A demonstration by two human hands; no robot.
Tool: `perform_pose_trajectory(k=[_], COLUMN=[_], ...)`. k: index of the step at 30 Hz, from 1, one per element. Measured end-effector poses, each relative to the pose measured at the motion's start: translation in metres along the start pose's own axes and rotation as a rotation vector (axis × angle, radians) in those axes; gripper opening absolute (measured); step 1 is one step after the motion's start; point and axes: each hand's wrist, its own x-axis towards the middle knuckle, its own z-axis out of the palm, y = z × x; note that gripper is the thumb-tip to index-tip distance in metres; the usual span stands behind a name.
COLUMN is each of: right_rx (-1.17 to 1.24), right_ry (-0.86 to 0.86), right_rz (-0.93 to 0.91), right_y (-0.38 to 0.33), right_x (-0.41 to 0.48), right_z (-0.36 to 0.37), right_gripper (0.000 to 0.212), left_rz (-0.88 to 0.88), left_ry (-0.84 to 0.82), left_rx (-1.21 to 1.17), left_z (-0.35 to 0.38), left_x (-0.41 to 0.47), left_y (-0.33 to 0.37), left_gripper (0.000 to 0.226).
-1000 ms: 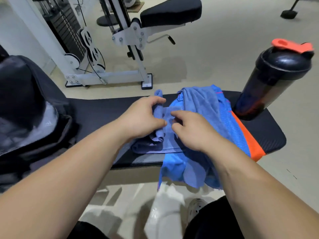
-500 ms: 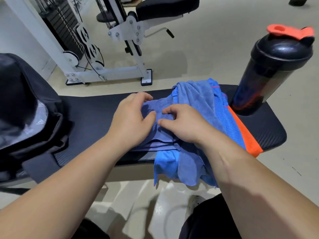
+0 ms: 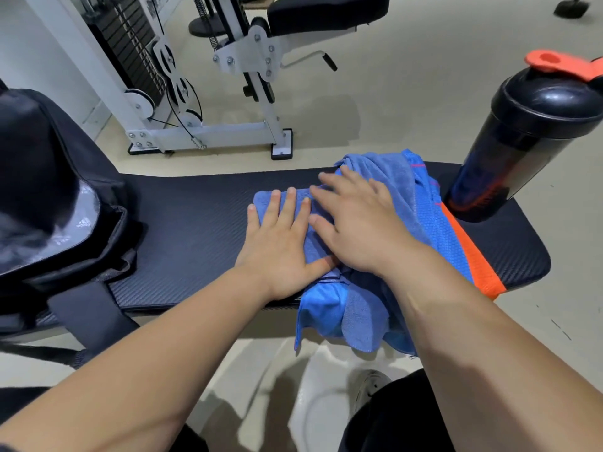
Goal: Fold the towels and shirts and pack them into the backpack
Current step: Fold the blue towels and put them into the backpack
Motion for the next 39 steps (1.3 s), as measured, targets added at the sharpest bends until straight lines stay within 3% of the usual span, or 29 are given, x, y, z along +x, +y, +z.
perform_pose_trajectory(k=[3,5,7,11,24,30,32,35,37,39], right_rx=[-0.138,-0.124,-0.097,-0.096,-0.058,-0.153,-0.189,-0.181,-0.171,-0.138], right_ry=[-0.241,-0.217,-0.174,-0.131,-0.070,-0.166,-0.181,-0.253,-0.282,-0.244], right_rz=[0.035,0.047,0.032,-0.004,-0.065,-0.136,-0.167,-0.200,-0.193,-0.136], right_y=[0.005,0.008,0.009,0.009,0.002,-0.032,-0.050,-0.072,-0.077,-0.075], right_x=[0.005,0.007,0.009,0.014,0.019,0.005,-0.004,-0.012,-0.010,0.001], right_z=[0.010,0.009,0.008,0.014,0.016,0.003,-0.002,-0.003,-0.002,-0.001], right_gripper=[0.058,0.056,0.054,0.049,0.051,0.048,0.045,0.046,0.049,0.047], left_rz=[0.049,0.038,-0.082,-0.373,-0.362,-0.178,-0.173,-0.238,-0.174,-0.101], left_ry=[0.009,0.085,0.185,0.169,0.024,-0.164,-0.078,0.178,0.158,0.052], left_rx=[0.007,-0.027,-0.126,-0.392,-1.016,-0.819,-0.702,-0.517,-0.453,-0.373], left_z=[-0.001,-0.002,-0.003,-0.009,-0.033,-0.067,-0.073,-0.066,-0.055,-0.045], left_x=[-0.005,-0.013,-0.024,-0.039,-0.037,-0.029,-0.022,-0.015,-0.015,-0.017], left_y=[-0.006,-0.010,-0.015,-0.027,-0.059,-0.124,-0.139,-0.142,-0.141,-0.140], left_gripper=[0.113,0.104,0.088,0.069,0.050,0.056,0.058,0.046,0.054,0.077])
